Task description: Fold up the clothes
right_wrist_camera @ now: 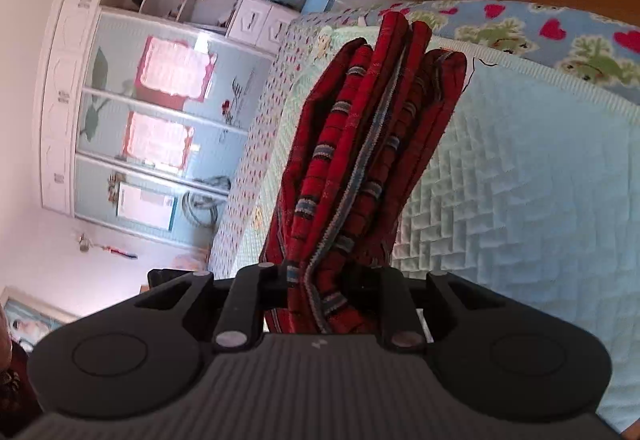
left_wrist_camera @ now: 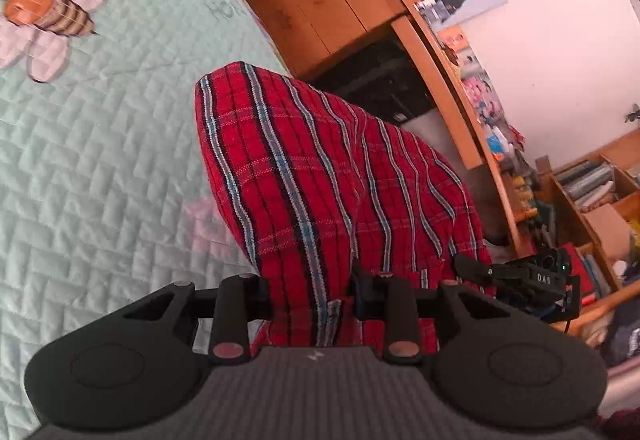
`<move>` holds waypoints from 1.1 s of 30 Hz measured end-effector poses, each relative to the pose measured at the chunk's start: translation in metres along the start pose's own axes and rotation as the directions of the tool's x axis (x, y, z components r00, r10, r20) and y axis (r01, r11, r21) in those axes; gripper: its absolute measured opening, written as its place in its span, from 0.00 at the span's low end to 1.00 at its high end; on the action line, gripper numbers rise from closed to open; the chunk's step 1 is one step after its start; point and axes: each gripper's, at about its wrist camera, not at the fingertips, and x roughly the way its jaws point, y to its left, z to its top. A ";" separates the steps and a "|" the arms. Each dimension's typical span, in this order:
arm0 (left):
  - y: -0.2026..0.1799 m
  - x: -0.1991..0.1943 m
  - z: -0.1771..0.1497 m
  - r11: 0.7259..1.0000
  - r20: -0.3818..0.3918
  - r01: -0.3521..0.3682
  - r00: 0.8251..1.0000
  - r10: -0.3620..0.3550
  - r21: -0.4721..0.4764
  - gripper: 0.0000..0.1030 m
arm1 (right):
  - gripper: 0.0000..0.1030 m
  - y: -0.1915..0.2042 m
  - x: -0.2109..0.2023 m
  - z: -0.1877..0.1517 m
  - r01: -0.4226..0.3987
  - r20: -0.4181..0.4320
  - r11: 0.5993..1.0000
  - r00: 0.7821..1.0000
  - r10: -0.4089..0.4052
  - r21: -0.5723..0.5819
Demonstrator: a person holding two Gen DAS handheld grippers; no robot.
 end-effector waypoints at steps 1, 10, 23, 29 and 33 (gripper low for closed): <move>-0.001 -0.009 -0.004 1.000 0.016 -0.020 1.000 0.020 0.003 0.32 | 0.21 -0.003 0.005 0.000 -0.016 -0.016 1.000 1.000 0.016 0.007; -0.003 -0.081 -0.022 0.977 0.155 -0.162 0.971 0.183 -0.137 0.32 | 0.21 0.020 0.087 0.012 -0.152 -0.241 0.987 0.961 0.136 -0.048; 0.042 -0.031 -0.044 0.890 0.131 -0.371 0.901 0.414 -0.263 0.45 | 0.41 -0.058 0.174 0.035 0.082 -0.334 0.987 0.934 -0.125 -0.141; 0.024 -0.074 -0.051 0.825 0.191 -0.460 0.823 0.535 -0.328 0.45 | 0.66 -0.027 0.125 0.046 0.175 -0.102 0.975 0.977 -0.190 -0.139; -0.012 -0.102 -0.059 0.747 0.297 -0.643 0.689 0.661 -0.172 0.73 | 0.74 0.047 0.128 0.006 0.399 0.059 0.858 0.913 -0.403 -0.322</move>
